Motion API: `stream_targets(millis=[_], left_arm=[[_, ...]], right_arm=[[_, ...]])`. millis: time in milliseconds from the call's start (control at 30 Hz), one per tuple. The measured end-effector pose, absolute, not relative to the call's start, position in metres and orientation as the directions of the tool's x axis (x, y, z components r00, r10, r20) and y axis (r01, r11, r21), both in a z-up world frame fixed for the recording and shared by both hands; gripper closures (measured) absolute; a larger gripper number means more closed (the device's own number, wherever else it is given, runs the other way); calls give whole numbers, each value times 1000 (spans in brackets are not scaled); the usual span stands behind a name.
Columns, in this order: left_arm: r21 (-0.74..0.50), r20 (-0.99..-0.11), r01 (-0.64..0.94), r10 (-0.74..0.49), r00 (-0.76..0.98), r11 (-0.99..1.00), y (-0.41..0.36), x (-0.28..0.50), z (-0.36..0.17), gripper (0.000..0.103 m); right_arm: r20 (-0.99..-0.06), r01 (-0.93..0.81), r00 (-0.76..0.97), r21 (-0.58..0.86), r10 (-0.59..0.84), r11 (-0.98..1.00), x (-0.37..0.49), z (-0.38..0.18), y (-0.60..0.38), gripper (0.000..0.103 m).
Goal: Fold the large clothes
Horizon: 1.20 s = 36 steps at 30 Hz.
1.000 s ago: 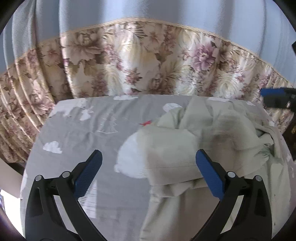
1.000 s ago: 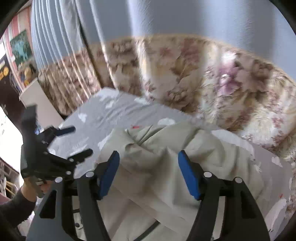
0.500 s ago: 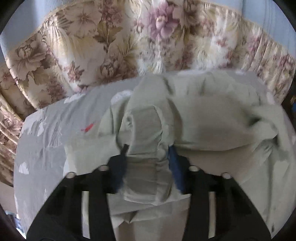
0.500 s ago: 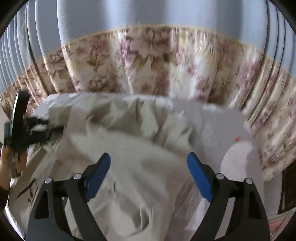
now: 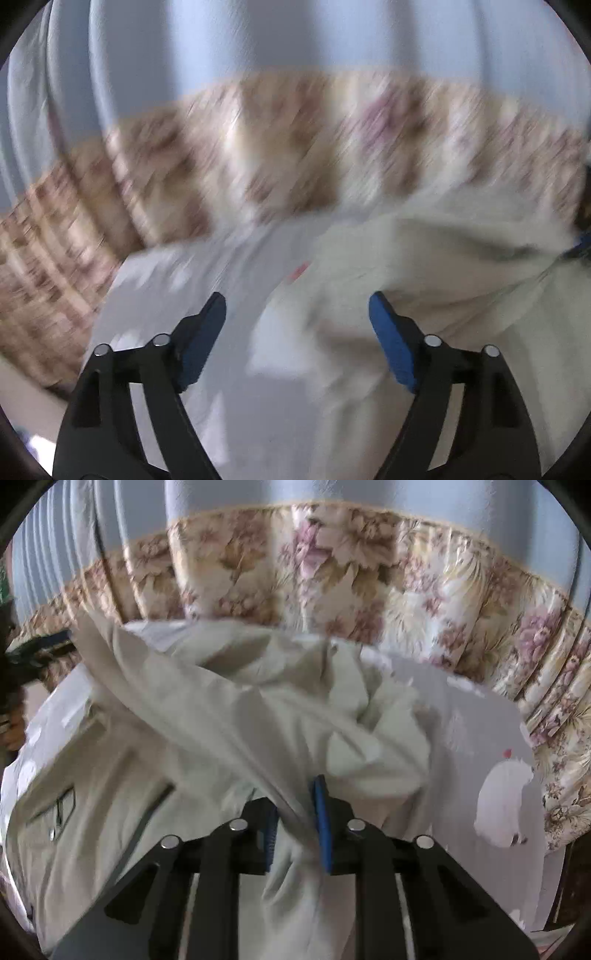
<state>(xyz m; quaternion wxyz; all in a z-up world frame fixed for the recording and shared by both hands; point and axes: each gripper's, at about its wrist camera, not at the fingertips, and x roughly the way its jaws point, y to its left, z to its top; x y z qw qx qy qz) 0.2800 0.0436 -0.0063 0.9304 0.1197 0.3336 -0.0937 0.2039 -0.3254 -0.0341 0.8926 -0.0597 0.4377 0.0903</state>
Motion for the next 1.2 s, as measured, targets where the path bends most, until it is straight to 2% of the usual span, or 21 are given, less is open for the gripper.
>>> stream_targets(millis=[100,200,300,333,367,400,433,567,700,767,800,833,900,1000,1200], left_arm=[[93,-697,237,-107,709,967,67,278,-25,24],[31,-697,227,-142,702,973,81,273,-21,11],[-27,-688,246,-196,699,969,78,278,-7,7],[-54,-684,260,-225,694,964,74,281,-1,5],[-71,-682,269,-244,690,960,71,281,3,4],[-96,-682,280,-268,680,955,65,283,8,3],[-117,-693,293,-289,660,949,59,286,11,3],[-118,-738,347,-316,597,930,22,280,4,3],[-99,-785,388,-311,535,916,-5,264,-16,3],[-98,-813,410,-310,492,907,-16,261,-30,13],[-70,-828,406,-280,486,911,-24,259,-39,27],[-40,-833,401,-252,492,915,-28,258,-44,42],[-50,-843,409,-259,472,911,-31,260,-50,68],[-89,-814,392,-294,502,916,-24,261,-35,96],[-20,-612,367,-302,731,930,-2,251,48,99]], right_arm=[[-830,-237,548,-37,102,971,188,-48,-331,85],[-856,-231,506,-16,107,973,179,-57,-346,85],[-807,-166,570,73,157,983,173,-36,-371,83],[-790,-150,588,103,172,983,174,-30,-378,81],[-761,-129,618,148,196,981,175,-20,-386,68],[-737,-105,646,171,198,980,177,-13,-392,51],[-721,-79,667,178,185,981,180,-8,-395,46],[-724,-44,678,137,131,990,202,-9,-386,45],[-760,-25,644,91,86,996,225,-31,-377,37],[-785,-32,611,103,101,994,231,-49,-372,40],[-789,-35,607,101,101,994,233,-54,-369,47],[-789,-40,605,103,106,994,231,-58,-366,51],[-786,-40,610,97,102,994,226,-61,-362,52],[-779,-41,619,92,98,995,218,-59,-359,51],[-682,-71,724,77,104,995,199,-28,-349,48]])
